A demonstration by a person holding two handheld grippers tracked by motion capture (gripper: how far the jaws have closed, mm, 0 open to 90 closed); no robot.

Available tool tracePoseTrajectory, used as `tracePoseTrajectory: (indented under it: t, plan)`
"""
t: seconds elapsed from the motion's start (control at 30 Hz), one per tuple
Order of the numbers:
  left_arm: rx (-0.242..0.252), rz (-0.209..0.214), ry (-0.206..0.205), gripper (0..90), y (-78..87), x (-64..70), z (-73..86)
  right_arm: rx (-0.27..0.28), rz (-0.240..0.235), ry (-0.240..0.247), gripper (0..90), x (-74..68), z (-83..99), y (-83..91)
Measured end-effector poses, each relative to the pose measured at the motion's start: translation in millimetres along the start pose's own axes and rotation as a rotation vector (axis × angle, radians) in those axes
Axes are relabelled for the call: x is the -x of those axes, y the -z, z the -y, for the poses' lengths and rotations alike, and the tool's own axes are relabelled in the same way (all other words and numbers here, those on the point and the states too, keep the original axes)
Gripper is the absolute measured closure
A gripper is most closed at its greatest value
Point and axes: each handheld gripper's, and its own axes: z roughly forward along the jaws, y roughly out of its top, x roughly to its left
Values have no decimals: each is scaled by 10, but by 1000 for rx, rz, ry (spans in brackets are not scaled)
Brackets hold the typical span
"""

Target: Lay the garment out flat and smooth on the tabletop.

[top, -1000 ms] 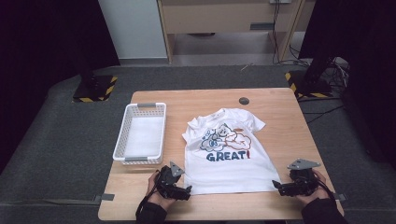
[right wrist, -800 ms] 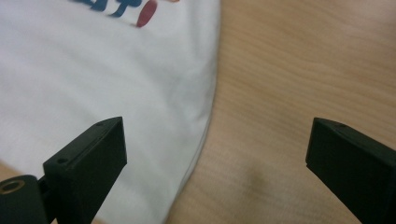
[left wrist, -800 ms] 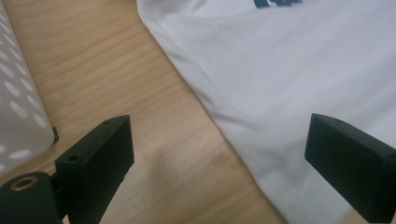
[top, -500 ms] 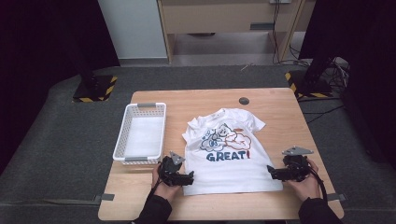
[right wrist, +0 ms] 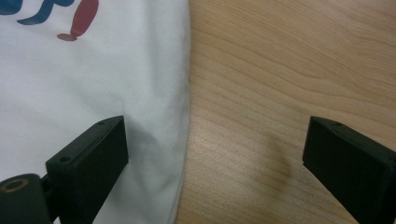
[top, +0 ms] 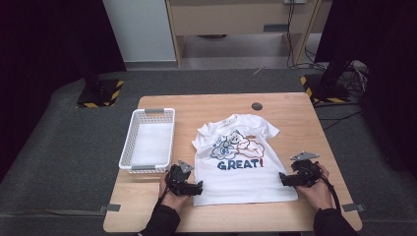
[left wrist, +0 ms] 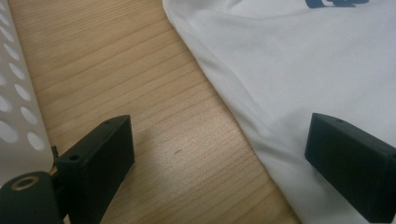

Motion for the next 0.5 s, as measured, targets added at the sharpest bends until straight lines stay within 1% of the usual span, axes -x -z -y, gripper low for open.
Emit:
tracePoseTrajectory:
  t: [0.13, 0.23, 0.37, 0.5]
  plan:
    - [-2, 6, 7, 74, -1, -2, 6, 1, 1, 7, 71, -3, 13, 12]
    - [-6, 11, 8, 73, 4, -1, 10, -1, 4, 26, 71, -18, 32, 34]
    - [-10, 11, 4, 72, 9, 8, 11, -7, 3, 30, 71, -22, 52, 56]
    - [-19, 19, 1, 71, 18, 24, 14, -20, -9, 23, 71, -13, 91, 93]
